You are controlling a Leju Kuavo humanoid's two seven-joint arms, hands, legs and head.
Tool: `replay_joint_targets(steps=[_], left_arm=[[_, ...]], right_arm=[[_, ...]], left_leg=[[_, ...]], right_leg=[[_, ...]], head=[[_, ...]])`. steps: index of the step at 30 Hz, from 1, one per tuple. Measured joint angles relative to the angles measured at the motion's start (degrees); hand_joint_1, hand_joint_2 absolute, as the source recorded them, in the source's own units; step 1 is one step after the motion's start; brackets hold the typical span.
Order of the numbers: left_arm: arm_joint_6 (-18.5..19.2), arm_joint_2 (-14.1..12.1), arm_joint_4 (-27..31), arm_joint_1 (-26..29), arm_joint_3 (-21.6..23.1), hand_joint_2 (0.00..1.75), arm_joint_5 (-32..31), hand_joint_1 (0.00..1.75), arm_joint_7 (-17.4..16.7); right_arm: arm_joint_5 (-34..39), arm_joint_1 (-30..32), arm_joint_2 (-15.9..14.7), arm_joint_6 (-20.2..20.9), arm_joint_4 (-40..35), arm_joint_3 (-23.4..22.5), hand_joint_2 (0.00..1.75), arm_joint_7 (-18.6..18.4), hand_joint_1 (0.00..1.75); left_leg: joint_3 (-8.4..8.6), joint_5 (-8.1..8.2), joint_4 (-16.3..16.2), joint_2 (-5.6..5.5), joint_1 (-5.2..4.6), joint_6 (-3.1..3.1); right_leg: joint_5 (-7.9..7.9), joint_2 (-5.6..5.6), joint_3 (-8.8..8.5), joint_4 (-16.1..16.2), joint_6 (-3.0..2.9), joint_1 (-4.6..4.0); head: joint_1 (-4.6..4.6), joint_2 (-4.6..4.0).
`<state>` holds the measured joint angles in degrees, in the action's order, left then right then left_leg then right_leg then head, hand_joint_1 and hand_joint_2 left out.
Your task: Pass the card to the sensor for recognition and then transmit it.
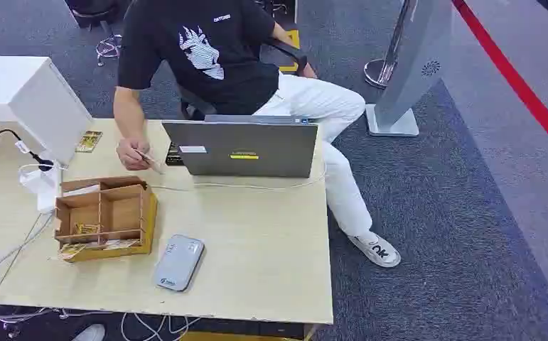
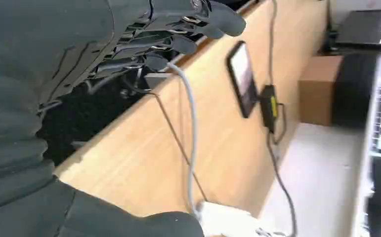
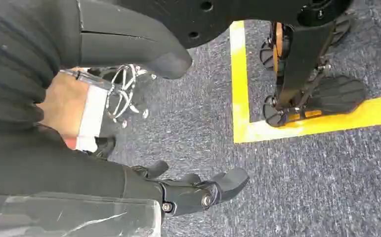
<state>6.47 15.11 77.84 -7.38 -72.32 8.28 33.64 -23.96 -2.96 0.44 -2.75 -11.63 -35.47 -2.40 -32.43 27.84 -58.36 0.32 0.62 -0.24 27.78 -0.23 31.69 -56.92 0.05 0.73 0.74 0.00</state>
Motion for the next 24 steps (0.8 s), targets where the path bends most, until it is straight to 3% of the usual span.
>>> replay_joint_targets(steps=[1,2,3,4,5,7,9,10,12,15,19,24], left_arm=[[-0.40,0.52,1.64,0.04,0.00,1.75,-0.38,0.00,0.35],[-3.60,0.39,4.70,1.42,0.64,1.75,-3.45,0.00,1.58],[-8.72,0.35,10.02,4.31,2.43,1.75,-8.79,0.00,2.45],[-17.35,0.28,17.22,6.43,5.33,1.75,-17.66,0.00,1.15],[-26.05,-0.25,22.42,7.10,8.94,1.75,-27.70,0.00,-3.15],[-36.20,-3.40,29.31,8.05,22.22,1.75,-55.90,0.00,-12.72],[-35.58,-7.09,32.06,9.14,36.10,1.75,-88.48,0.00,-18.46],[-34.41,-9.58,32.25,9.36,43.39,1.75,-100.27,0.00,-20.51],[-32.75,-13.56,32.08,9.46,52.77,1.75,-99.78,0.00,-24.63],[-31.37,-18.60,30.86,7.50,58.91,1.75,-98.36,0.00,-27.05],[-29.77,-20.89,30.31,6.31,65.28,1.75,-97.68,0.00,-28.33],[-29.11,-22.62,29.78,5.92,69.02,1.75,-97.70,0.00,-29.18]], right_arm=[[-0.04,-0.05,0.13,-0.20,0.00,-0.17,1.75,0.00,0.00],[0.15,-0.05,0.20,-0.39,0.00,-0.48,1.75,0.09,0.00],[0.39,-0.13,0.26,-0.41,-0.02,-0.90,1.75,0.24,0.00],[0.39,-0.11,0.46,-0.30,-0.02,-1.42,1.75,0.48,0.00],[0.17,0.06,0.55,-0.02,-0.04,-1.88,1.75,0.81,0.00],[-0.37,0.13,0.57,0.54,-0.02,-2.45,1.75,1.07,0.00],[-0.83,0.00,0.66,0.98,-0.02,-2.95,1.75,1.20,0.00],[-1.13,-0.10,0.66,1.16,-0.02,-3.12,1.75,1.22,0.00],[-1.72,-0.31,0.66,1.73,-0.02,-3.28,1.75,1.25,0.00],[-2.12,0.00,0.70,1.82,-0.02,-3.47,1.75,1.27,0.00],[-2.58,-0.18,0.74,1.82,-0.02,-3.93,1.75,1.27,0.00],[-3.19,-0.11,0.76,1.71,-0.02,-4.46,1.75,1.27,0.00]], left_leg=[[-0.05,0.00,0.01,0.01,0.01,0.00],[0.05,0.00,0.00,0.10,0.05,-0.02],[0.26,0.18,-0.20,0.71,0.23,-0.25],[0.25,0.29,-0.37,1.33,0.33,-0.36],[0.11,0.28,-0.37,1.37,0.29,-0.34],[-0.03,0.24,-0.30,0.95,0.26,-0.22],[-0.14,0.18,-0.23,0.41,0.25,-0.15],[-0.22,0.09,-0.23,0.19,0.26,-0.14],[-0.21,0.05,-0.25,0.54,0.30,-0.20],[-0.15,-0.04,-0.27,0.53,0.25,-0.19],[-0.22,-0.05,-0.26,0.45,0.31,-0.20],[-0.23,-0.04,-0.26,0.45,0.30,-0.20]], right_leg=[[0.00,0.01,-0.03,-0.05,0.00,0.00],[0.00,0.14,0.05,-0.05,-0.01,-0.03],[-0.03,0.80,0.58,0.05,-0.08,-0.21],[-0.15,1.45,0.81,0.04,-0.20,-0.30],[-0.15,1.47,0.83,0.04,-0.16,-0.33],[-0.04,1.00,0.67,0.03,-0.02,-0.31],[-0.04,0.40,0.23,-0.01,-0.01,-0.29],[-0.06,0.22,0.07,-0.04,-0.02,-0.29],[-0.28,0.51,0.29,-0.06,-0.20,-0.31],[-0.27,0.45,0.33,-0.06,-0.20,-0.29],[-0.25,0.42,0.32,-0.07,-0.19,-0.33],[-0.24,0.42,0.33,-0.06,-0.18,-0.33]], head=[[0.02,-0.02],[-0.04,-0.02],[-0.05,-0.02],[-0.11,0.00],[0.04,0.00],[0.11,0.00],[0.13,-0.02],[0.00,-0.02],[-0.33,-0.02],[-0.09,0.00],[-0.11,0.00],[-0.09,0.00]])
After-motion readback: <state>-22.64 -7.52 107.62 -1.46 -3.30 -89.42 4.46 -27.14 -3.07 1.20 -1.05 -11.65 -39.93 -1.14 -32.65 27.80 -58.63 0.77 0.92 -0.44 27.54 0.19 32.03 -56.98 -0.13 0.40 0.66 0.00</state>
